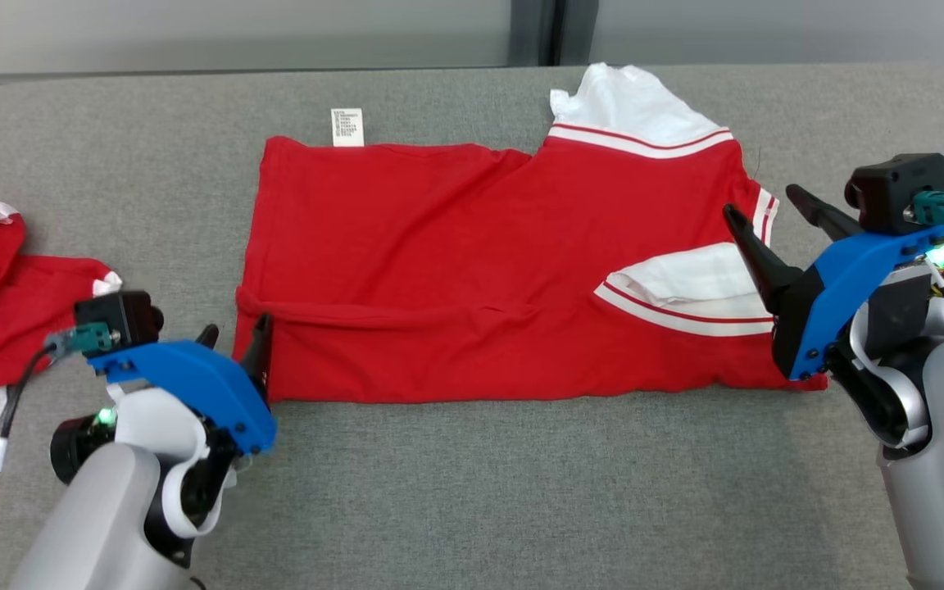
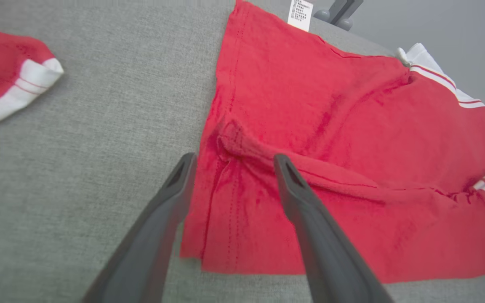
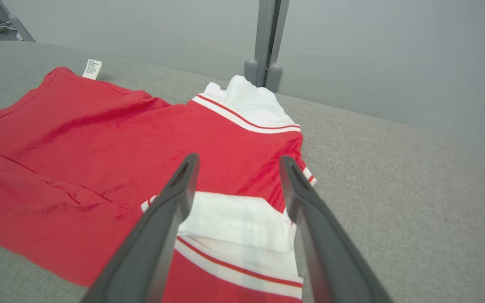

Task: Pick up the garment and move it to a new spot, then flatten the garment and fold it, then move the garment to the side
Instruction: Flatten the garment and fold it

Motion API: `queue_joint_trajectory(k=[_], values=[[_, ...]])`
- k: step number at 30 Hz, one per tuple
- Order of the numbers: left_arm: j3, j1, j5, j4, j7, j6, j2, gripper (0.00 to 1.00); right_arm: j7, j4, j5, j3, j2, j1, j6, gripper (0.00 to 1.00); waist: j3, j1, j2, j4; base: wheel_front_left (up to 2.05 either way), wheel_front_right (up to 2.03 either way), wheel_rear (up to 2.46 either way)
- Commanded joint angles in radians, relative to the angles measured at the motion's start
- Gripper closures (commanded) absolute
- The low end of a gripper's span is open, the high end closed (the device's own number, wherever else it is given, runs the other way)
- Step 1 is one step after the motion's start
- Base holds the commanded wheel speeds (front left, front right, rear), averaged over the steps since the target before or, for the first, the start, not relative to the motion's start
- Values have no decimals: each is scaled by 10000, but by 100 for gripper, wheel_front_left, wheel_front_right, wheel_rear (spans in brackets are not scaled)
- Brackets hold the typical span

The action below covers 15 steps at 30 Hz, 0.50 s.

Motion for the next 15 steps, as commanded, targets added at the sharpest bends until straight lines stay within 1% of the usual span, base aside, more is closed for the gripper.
queue_joint_trajectory(k=[1,3,7,8,11,12,15], values=[[-62,269,105,34,-184,54,48,0,-115,6,110,-123,29,197,1,0,-124,0,-2,2,0,0,0],[-144,515,281,-10,-407,124,86,0,-79,-31,121,-305,73,507,1,0,-268,0,-2,26,0,0,0],[-350,996,556,-75,-686,278,76,0,457,-133,-104,-902,254,1271,1,0,-518,0,-2,57,0,0,0],[-350,996,556,-75,-686,278,76,0,457,-133,-104,-902,254,1271,1,0,-518,0,-2,57,0,0,0],[-599,1069,959,73,-888,393,141,0,869,-227,-394,-1390,492,1862,1,0,-642,0,-2,60,0,0,0],[-729,996,1206,159,-991,445,202,0,940,-235,-563,-1552,577,2026,3,0,-666,0,-2,50,0,0,0],[-1049,718,1718,408,-1226,604,137,0,966,-132,-1047,-1887,949,2371,3,0,-651,0,-2,2,0,0,0]])
